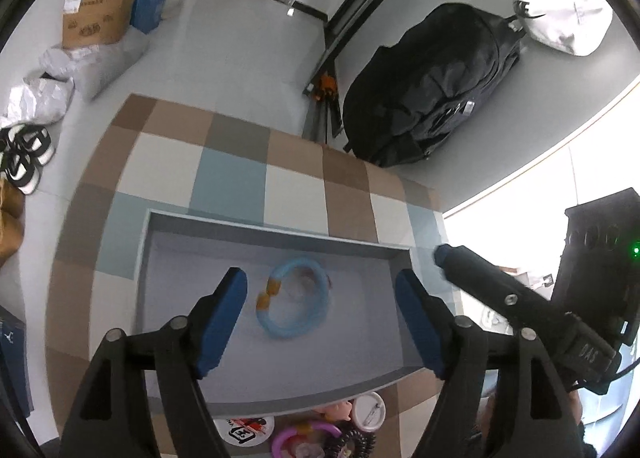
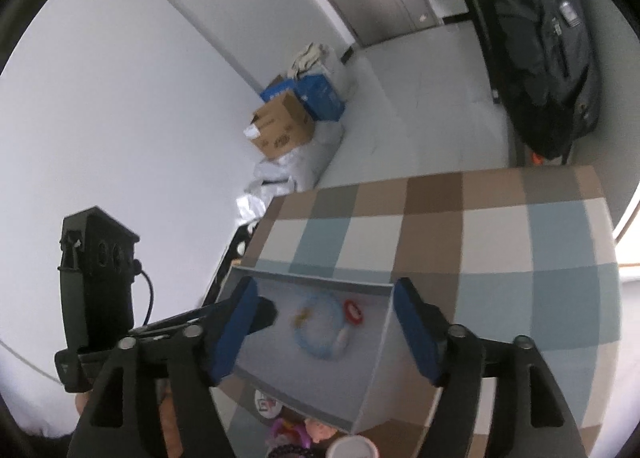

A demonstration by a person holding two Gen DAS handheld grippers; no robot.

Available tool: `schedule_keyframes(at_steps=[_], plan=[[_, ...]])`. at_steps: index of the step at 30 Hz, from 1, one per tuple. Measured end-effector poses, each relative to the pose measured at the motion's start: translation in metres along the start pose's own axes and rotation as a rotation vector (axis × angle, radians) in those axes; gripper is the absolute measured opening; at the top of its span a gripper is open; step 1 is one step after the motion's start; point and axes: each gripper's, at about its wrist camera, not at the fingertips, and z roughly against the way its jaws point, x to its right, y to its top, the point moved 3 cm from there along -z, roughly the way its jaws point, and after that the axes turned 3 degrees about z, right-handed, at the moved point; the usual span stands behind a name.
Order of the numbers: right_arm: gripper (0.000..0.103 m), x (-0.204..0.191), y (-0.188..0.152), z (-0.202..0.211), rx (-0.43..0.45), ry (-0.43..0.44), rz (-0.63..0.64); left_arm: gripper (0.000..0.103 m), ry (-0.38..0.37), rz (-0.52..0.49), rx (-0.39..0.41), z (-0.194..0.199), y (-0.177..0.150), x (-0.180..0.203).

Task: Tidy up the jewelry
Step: 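Lower both held items into the grey box and open both grippers, then withdraw both grippers from the box back toward the loose items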

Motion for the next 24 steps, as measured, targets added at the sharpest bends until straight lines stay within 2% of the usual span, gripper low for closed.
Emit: schedule_keyframes(at_steps=[3, 7, 13, 24], plan=[[0.089, 0.002, 0.000, 0.014, 0.035, -0.014, -0.009, 0.073, 0.009, -0.016, 0.022, 0.009, -0.001, 0.003], [0.103, 0.003, -0.003, 0.028, 0.073, -0.038, 0.000, 0.073, 0.068, -0.039, 0.057, 0.017, -0.003, 0.002], [0.103, -0.001, -0.015, 0.046, 0.107, -0.076, 0.029, 0.073, 0.135, -0.045, 0.097, 0.030, -0.014, -0.005], [0.103, -0.028, -0.041, 0.069, 0.154, -0.163, 0.185, 0.073, 0.229, -0.086, 0.174, 0.054, -0.041, -0.002]])
